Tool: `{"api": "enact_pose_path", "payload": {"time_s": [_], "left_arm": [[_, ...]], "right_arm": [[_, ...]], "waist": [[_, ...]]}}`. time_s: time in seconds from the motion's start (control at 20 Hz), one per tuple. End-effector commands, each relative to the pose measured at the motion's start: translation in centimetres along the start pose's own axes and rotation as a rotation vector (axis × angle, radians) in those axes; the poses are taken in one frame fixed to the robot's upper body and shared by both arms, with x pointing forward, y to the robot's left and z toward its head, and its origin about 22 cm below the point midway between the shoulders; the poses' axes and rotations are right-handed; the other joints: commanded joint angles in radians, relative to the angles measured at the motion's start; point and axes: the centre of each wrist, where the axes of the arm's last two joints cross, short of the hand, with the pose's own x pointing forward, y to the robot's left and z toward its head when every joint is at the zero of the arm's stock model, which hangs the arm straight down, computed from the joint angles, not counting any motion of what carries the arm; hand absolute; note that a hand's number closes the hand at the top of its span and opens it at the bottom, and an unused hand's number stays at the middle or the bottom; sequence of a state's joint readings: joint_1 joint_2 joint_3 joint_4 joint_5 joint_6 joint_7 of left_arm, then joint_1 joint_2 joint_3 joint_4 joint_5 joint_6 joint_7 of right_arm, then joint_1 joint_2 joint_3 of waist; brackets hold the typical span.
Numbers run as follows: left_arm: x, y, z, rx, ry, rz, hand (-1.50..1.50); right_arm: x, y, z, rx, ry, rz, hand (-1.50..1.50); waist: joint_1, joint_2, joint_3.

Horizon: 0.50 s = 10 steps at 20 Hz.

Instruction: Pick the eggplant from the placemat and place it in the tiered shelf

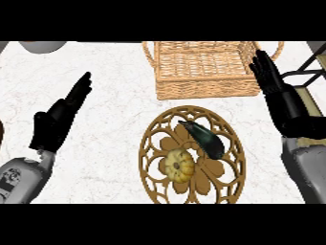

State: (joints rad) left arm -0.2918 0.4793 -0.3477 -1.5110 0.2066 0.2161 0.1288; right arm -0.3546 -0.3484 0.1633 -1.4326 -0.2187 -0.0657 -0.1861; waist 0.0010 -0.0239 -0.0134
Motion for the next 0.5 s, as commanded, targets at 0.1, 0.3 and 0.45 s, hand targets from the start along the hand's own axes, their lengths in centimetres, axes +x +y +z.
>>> {"api": "enact_pose_path", "payload": {"time_s": [0.1, 0.3, 0.45], "left_arm": [[-5.2, 0.5, 2.3, 0.096, 0.203, 0.122, 0.00], [-7.2, 0.6, 3.5, 0.135, 0.376, 0.218, 0.00], [-9.4, -0.1, 4.4, 0.141, 0.442, 0.288, 0.00]], "right_arm": [[1.5, -5.4, -2.2, 0.084, 0.089, 0.106, 1.50], [1.9, -12.3, -0.4, 0.123, 0.417, 0.678, 1.50], [-0.9, -12.3, -1.4, 0.082, 0.642, 0.399, 1.50]], "waist": [[0.016, 0.031, 0.012], [0.048, 0.060, -0.012], [0.049, 0.046, 0.011]]}}
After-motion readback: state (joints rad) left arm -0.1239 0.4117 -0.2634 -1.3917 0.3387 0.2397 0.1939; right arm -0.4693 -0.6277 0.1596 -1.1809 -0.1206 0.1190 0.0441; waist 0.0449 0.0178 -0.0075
